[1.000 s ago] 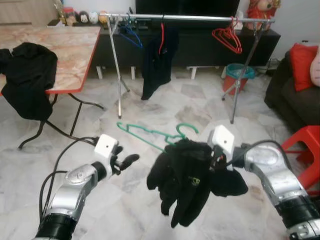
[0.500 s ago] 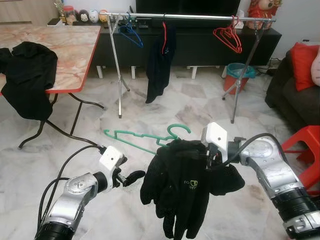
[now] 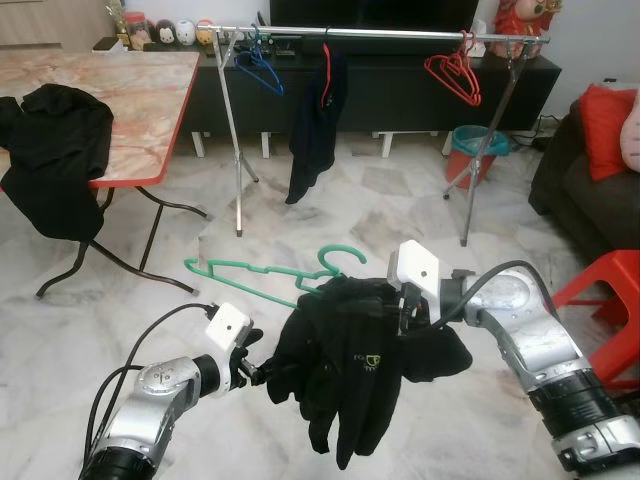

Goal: Hang hanger

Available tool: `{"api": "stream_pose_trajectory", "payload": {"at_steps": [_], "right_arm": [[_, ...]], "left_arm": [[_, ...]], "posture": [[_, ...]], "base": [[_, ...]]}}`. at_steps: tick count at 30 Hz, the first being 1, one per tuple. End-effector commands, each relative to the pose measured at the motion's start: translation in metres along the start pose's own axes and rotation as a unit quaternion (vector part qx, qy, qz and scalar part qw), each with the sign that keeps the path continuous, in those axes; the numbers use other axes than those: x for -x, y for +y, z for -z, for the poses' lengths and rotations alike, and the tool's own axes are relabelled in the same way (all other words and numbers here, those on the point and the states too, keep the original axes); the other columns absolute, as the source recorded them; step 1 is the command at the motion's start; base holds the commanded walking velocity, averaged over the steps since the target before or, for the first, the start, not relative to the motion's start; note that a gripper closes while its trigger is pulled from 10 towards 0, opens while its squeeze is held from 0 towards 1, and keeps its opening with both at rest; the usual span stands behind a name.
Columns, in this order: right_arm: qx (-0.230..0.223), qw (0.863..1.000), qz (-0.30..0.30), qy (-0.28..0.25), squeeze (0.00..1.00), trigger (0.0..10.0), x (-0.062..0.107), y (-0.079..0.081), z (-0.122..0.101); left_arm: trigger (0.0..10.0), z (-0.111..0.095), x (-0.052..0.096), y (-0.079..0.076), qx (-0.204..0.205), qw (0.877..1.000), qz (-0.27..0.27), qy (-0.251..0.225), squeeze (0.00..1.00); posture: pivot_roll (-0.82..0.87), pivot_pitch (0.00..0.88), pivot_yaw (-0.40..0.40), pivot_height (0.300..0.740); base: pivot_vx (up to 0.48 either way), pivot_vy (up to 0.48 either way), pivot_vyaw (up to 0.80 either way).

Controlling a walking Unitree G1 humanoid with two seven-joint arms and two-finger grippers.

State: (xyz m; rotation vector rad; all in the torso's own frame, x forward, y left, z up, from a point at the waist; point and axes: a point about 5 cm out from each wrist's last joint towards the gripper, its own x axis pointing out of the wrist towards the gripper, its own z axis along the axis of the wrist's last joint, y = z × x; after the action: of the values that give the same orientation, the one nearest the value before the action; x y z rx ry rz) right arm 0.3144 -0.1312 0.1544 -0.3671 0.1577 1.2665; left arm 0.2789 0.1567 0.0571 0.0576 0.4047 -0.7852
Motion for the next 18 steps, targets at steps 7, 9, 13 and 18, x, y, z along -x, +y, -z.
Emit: {"api": "stream_pose_trajectory", "payload": {"at_steps": [7, 9, 13, 18], "right_arm": [[0.032, 0.999, -0.001, -0.024, 0.0, 0.0, 0.0, -0.005, -0.022], [0.033, 0.999, -0.002, -0.024, 0.0, 0.0, 0.0, -0.005, -0.023], [0.034, 0.999, -0.004, -0.028, 0.0, 0.0, 0.0, -0.004, -0.025], [0.034, 0.999, -0.006, -0.028, 0.0, 0.0, -0.001, -0.004, -0.025]], "left_arm": [[10.0, 0.005, -0.004, 0.002, 0.012, 1.0, -0.011, 0.004, 0.0], [10.0, 0.005, -0.005, 0.002, 0.012, 1.0, -0.012, 0.004, 0.0], [10.0, 0.005, -0.008, 0.004, 0.017, 0.999, -0.028, -0.007, 0.0], [9.7, 0.003, -0.011, 0.003, 0.02, 0.999, -0.027, -0.014, 0.0]], "posture": [[-0.05, 0.0, -0.017, 0.74], [-0.06, 0.0, -0.016, 0.74], [-0.06, 0.0, -0.018, 0.74], [-0.06, 0.0, -0.02, 0.74]], "base": [[0.0, 0.0, 0.0], [0.0, 0.0, 0.0], [0.0, 0.0, 0.0], [0.0, 0.0, 0.0]]}}
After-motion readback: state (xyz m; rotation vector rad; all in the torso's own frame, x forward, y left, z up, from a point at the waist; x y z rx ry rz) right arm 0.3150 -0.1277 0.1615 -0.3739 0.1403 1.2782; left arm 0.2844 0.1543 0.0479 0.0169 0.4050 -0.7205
